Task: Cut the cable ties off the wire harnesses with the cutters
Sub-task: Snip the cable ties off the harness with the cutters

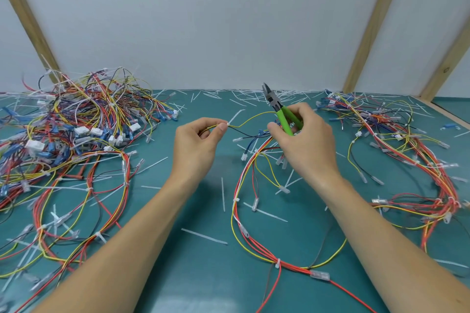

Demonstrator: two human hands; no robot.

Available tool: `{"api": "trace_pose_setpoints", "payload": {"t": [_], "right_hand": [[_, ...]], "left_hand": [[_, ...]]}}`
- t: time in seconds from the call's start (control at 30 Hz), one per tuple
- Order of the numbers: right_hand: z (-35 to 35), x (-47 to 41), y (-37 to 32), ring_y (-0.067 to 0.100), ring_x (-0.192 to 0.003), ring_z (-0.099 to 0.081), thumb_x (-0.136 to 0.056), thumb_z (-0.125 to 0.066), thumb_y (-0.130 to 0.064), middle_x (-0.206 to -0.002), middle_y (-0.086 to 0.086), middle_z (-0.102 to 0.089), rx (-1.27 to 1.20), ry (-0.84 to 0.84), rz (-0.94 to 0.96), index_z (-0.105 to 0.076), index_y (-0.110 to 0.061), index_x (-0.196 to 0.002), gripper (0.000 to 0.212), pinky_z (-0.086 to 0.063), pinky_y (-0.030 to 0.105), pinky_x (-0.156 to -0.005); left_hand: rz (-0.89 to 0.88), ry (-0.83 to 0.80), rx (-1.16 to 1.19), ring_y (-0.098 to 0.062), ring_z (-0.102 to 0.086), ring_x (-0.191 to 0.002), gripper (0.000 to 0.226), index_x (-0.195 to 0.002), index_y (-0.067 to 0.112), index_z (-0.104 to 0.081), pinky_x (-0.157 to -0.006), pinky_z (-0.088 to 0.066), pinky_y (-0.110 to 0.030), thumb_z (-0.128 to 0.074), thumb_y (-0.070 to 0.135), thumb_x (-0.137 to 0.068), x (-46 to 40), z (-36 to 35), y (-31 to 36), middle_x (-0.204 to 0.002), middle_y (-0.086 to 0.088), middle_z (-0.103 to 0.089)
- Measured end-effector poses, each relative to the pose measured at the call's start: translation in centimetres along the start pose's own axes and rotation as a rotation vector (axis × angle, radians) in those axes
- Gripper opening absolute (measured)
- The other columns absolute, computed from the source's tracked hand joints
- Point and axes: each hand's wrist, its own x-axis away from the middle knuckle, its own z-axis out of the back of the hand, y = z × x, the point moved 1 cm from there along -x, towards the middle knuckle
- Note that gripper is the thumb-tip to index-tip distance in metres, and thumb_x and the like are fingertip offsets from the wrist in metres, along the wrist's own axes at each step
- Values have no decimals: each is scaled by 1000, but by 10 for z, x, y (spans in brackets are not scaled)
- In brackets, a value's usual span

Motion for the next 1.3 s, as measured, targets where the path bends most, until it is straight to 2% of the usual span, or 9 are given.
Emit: {"api": "trace_pose_setpoints", "payload": {"t": [0.13, 0.27, 0.3, 0.33, 0.37, 0.4, 0.57, 0.83, 1.3], "right_hand": [[4, 0, -1, 18, -95, -61, -81, -82, -43, -99, -9, -64, 123, -68, 228, -67, -28, -106, 32, -48, 38, -85], [6, -3, 1, 18, -104, -59, -78, -80, -56, -105, -9, -65, 259, -209, 292, -71, -29, -113, 45, -45, 40, -91], [6, -4, 1, 17, -104, -59, -77, -78, -61, -105, -10, -64, 273, -236, 298, -71, -31, -113, 48, -43, 38, -90], [6, -3, 1, 15, -104, -58, -75, -76, -65, -105, -11, -64, 279, -255, 301, -71, -32, -113, 50, -41, 38, -89], [6, -3, 0, 14, -104, -57, -74, -74, -69, -105, -11, -64, 278, -262, 304, -72, -33, -113, 52, -41, 37, -90], [7, -2, 0, 14, -103, -57, -73, -74, -70, -106, -11, -65, 268, -260, 308, -72, -33, -113, 53, -42, 38, -90], [8, -3, -2, 17, -106, -58, -75, -78, -63, -110, -9, -66, 234, -204, 347, -73, -32, -115, 51, -38, 38, -93], [6, -4, 2, 15, -105, -56, -76, -80, -59, -108, -11, -65, 248, -175, 388, -73, -34, -114, 45, -26, 29, -87], [6, -5, 4, 16, -102, -56, -79, -82, -53, -107, -12, -67, 234, -163, 404, -74, -34, -114, 41, -27, 30, -86]], "left_hand": [[117, 22, 105, 0, -47, -60, 8, -85, 24, -75, -58, -39, -7, -73, 28, -91, -1, 2, -1, -69, 8, -60], [175, 22, 101, -2, -53, -45, 12, -86, 23, -75, -51, -40, -4, -68, 24, -95, 1, 3, 4, -46, 17, -58], [177, 28, 99, -8, -58, -50, 15, -87, 23, -77, -56, -46, -8, -65, 24, -96, 1, 3, 6, -83, 6, -59], [183, 35, 90, -16, -55, -52, 19, -87, 23, -78, -89, -50, -43, -62, 25, -97, 1, 3, 7, -82, 24, -27], [185, 47, 70, -15, -45, -48, 23, -87, 24, -79, -45, -5, -28, -60, 29, -98, 1, 3, 6, -83, 19, -27], [183, 53, 46, -11, -32, -47, 26, -86, 25, -79, -48, -30, -20, -58, 33, -99, 0, 3, 5, -68, 21, -19], [84, 49, 1, -10, -17, -51, 28, -79, 31, -79, -44, -14, -20, -59, 32, -99, 2, 3, 10, -63, -4, -23], [5, -36, -47, -6, -26, -38, 23, -98, 10, -78, -39, -17, -12, -57, 18, -101, 5, -2, 11, -35, 11, -32], [-91, -92, -122, -10, -19, -48, 23, -95, 19, -79, -46, -15, -22, -57, 24, -102, 5, -3, 6, -51, 10, -23]]}}
